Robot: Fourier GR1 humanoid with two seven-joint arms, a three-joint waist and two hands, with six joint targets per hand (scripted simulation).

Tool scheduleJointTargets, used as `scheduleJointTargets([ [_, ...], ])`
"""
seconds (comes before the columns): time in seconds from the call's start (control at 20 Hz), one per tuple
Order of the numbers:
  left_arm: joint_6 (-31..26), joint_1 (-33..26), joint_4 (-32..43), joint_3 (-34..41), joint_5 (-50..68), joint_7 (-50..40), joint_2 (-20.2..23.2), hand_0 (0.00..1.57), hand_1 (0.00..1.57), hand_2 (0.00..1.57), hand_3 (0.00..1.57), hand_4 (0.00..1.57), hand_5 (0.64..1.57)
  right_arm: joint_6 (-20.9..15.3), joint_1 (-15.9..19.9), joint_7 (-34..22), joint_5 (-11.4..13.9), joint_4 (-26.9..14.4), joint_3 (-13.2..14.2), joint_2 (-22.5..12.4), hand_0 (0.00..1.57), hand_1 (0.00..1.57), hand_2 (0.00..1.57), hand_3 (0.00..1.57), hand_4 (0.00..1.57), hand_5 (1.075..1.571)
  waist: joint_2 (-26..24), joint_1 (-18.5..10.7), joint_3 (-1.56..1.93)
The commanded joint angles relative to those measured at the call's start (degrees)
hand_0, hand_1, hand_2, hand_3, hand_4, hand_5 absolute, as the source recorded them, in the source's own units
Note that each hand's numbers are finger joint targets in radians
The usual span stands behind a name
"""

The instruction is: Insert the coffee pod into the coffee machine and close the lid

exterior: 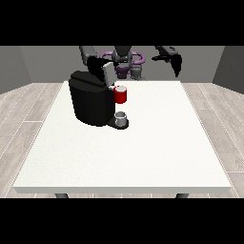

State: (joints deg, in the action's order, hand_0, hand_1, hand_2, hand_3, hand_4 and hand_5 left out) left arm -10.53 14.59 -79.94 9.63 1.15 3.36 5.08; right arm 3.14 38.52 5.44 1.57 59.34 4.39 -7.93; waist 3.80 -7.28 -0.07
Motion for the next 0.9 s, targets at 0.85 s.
scheduleJointTargets([
  [0.85,0.67,1.58,2.21,-0.01,0.16,4.14,2.34,0.00,0.00,0.00,0.00,0.20,1.571,-2.24,7.89,-2.72,6.34,-2.58,-3.92,4.57,0.00,0.00,0.00,0.00,0.12,1.571,-0.29,0.31,0.07],
])
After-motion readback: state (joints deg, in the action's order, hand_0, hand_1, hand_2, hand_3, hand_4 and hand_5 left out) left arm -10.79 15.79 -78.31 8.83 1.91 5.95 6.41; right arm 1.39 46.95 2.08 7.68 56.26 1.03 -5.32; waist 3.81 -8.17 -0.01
